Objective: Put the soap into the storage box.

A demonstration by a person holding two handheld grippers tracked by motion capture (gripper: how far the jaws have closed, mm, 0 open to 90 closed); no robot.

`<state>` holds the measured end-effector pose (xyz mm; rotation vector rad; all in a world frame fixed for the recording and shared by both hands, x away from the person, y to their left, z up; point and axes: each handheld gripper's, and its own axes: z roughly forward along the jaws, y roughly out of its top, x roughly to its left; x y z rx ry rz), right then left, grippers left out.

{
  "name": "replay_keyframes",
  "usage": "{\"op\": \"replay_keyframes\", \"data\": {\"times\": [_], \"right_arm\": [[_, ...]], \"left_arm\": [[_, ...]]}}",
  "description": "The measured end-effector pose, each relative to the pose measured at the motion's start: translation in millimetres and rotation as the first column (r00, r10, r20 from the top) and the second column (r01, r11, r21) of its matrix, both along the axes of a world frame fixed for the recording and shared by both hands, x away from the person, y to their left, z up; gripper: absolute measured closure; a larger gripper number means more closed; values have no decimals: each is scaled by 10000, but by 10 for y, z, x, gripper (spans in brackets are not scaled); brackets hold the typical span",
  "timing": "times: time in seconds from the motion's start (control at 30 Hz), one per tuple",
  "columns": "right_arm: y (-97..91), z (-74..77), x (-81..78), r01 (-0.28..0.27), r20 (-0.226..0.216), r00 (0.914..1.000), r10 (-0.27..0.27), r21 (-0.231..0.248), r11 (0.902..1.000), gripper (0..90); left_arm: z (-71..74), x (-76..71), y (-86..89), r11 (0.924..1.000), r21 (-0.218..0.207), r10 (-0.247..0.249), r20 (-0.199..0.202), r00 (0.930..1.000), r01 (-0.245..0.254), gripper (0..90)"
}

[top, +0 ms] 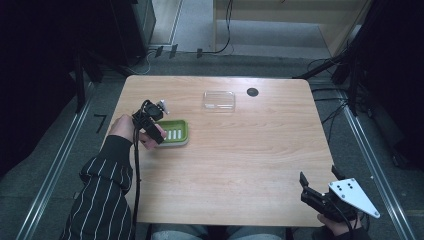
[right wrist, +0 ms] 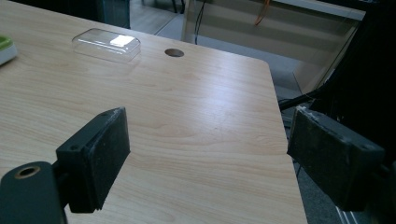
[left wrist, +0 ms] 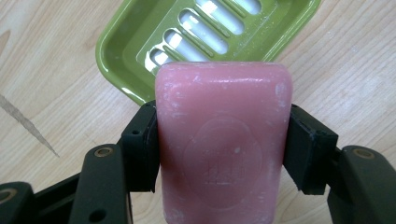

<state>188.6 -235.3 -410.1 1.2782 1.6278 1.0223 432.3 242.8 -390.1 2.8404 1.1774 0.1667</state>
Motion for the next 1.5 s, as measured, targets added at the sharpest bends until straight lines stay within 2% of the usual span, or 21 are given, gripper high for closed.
{"op": "replay_keyframes", "data": {"times": [0.13,0.47,0.53,0.7,0.8,0.87,1.03,1.17,1.27,1.33,1.37,1.47,1.5], "right_arm": [[-7,-1,-14,59,-26,10000,-58,3,10000,137],[-39,-2,-56,220,-42,9997,-220,-20,9998,137],[-45,-2,-64,243,-46,9997,-244,-47,9997,137],[-61,-4,-82,342,-52,9994,-342,-67,9994,137],[-71,-5,-103,416,-69,9991,-416,-47,9991,138],[-79,-5,-108,431,-67,9990,-431,-71,9990,137],[-96,-7,-134,522,-71,9986,-522,-87,9986,137],[-115,-8,-165,652,-100,9978,-653,-115,9978,137],[-126,-8,-180,707,-94,9974,-708,-97,9974,137],[-137,-9,-193,759,-97,9971,-760,-99,9971,137],[-145,-9,-205,799,-108,9967,-800,-111,9967,137],[-152,-10,-214,840,-121,9964,-841,-104,9964,137],[-154,-10,-218,850,-114,9963,-851,-100,9963,137]], "left_arm": [[-17,45,-34,9999,-25,-167,66,9998,167,388],[-41,130,-127,9965,251,-799,108,9967,796,388],[-50,150,-149,9944,415,-981,108,9951,976,388],[-59,173,-198,9897,479,-1360,200,9905,1349,388],[-66,194,-229,9834,688,-1701,302,9850,1678,388],[-75,197,-239,9846,611,-1663,368,9854,1639,388],[-93,227,-293,9772,658,-2046,418,9780,2016,388],[-124,259,-332,9681,917,-2372,365,9708,2331,388],[-138,283,-357,9642,879,-2545,412,9662,2502,388],[-132,296,-377,9588,886,-2740,392,9609,2698,388],[-145,305,-396,9543,896,-2898,442,9561,2852,388],[-157,315,-406,9510,890,-2997,320,9535,2960,388],[-170,316,-410,9485,896,-3081,388,9506,3037,388]]}}
